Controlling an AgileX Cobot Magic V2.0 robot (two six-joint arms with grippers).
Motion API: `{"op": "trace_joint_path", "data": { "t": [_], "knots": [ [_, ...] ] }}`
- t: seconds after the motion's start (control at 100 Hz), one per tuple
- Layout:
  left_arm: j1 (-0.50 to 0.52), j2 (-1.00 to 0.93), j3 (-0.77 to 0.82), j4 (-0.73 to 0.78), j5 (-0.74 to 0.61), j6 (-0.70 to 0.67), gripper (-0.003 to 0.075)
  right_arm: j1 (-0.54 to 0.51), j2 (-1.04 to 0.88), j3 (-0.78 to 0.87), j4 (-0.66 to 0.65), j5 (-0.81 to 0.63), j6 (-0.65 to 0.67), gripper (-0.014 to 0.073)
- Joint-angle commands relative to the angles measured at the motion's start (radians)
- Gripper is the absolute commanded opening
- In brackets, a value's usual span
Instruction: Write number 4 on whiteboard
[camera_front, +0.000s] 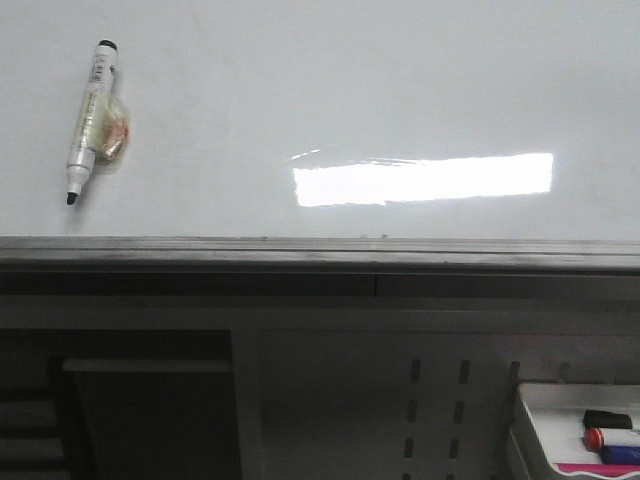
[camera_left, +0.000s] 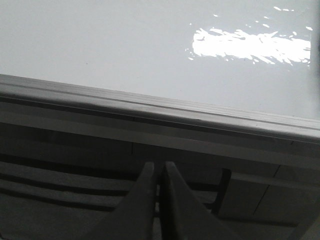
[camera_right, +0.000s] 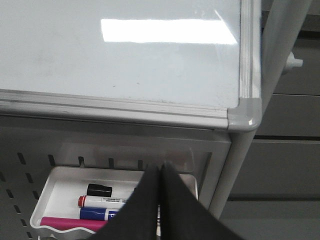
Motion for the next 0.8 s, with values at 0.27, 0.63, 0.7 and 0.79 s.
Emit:
{"op": "trace_joint_path", "data": {
  "t": [0.27, 0.63, 0.7, 0.79],
  "knots": [
    [-0.008, -0.025, 0.035, 0.035, -0.102, 0.000, -0.0020, -0.006, -0.016, 0.019, -0.060, -0.051, -0.002, -0.0064],
    [-0.008, -0.025, 0.035, 0.042, -0.108, 0.000, -0.0020, -0.013, -0.016, 0.019, 0.008, -0.363, -0.002, -0.0064],
    [-0.008, -0.025, 0.035, 0.042, -0.115, 0.000, -0.0020, -0.013, -0.016, 0.019, 0.061, -0.351, -0.002, -0.0064],
    [-0.008, -0.025, 0.033, 0.042, -0.143, 0.000, -0.0020, -0.013, -0.014, 0.004, 0.149, -0.285, -0.002, -0.0064]
  ]
}}
